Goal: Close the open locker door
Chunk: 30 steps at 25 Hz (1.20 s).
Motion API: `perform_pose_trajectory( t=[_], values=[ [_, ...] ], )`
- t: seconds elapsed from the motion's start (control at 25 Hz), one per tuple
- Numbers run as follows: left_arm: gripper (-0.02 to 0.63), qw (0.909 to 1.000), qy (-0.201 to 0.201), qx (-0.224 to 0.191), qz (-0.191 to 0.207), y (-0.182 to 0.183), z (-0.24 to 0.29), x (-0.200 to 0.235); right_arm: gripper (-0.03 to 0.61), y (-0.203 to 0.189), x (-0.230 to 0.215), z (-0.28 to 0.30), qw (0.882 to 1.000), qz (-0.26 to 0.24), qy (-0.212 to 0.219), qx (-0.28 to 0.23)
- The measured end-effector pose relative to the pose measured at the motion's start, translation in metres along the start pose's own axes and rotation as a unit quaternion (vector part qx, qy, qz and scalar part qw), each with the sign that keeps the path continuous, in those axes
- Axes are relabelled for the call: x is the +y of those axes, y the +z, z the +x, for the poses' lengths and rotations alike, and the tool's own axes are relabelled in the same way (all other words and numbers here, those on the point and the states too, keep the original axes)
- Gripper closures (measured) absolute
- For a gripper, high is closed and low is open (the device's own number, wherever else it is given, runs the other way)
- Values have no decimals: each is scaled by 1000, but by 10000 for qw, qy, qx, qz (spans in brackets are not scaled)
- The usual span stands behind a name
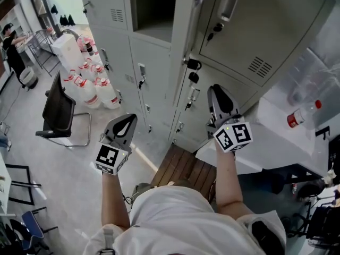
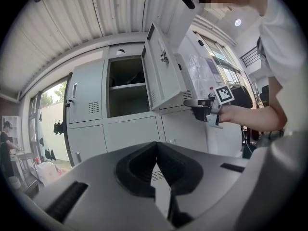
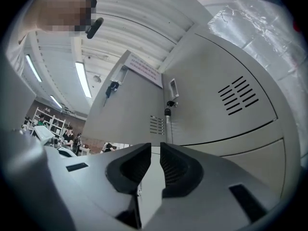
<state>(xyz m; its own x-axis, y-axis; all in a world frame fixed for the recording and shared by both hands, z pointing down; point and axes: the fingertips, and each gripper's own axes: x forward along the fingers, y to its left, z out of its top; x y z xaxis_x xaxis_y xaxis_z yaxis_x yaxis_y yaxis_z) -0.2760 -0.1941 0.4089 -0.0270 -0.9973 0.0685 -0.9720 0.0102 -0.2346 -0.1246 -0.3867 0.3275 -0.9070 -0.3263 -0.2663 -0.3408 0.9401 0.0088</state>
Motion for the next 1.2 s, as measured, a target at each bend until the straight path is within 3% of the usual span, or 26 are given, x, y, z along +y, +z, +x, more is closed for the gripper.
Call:
perform_pose_trajectory(
  t=[0.56,1.2],
  values=[
    [611,9984,-519,-226,-43,-8,-26,6,535,-30,104,-14,9979,-551,152,299],
    [611,9953,-843,-442,-198,-21,-29,15,534,-62,163,-11,9910,-1073,402,691]
  ],
)
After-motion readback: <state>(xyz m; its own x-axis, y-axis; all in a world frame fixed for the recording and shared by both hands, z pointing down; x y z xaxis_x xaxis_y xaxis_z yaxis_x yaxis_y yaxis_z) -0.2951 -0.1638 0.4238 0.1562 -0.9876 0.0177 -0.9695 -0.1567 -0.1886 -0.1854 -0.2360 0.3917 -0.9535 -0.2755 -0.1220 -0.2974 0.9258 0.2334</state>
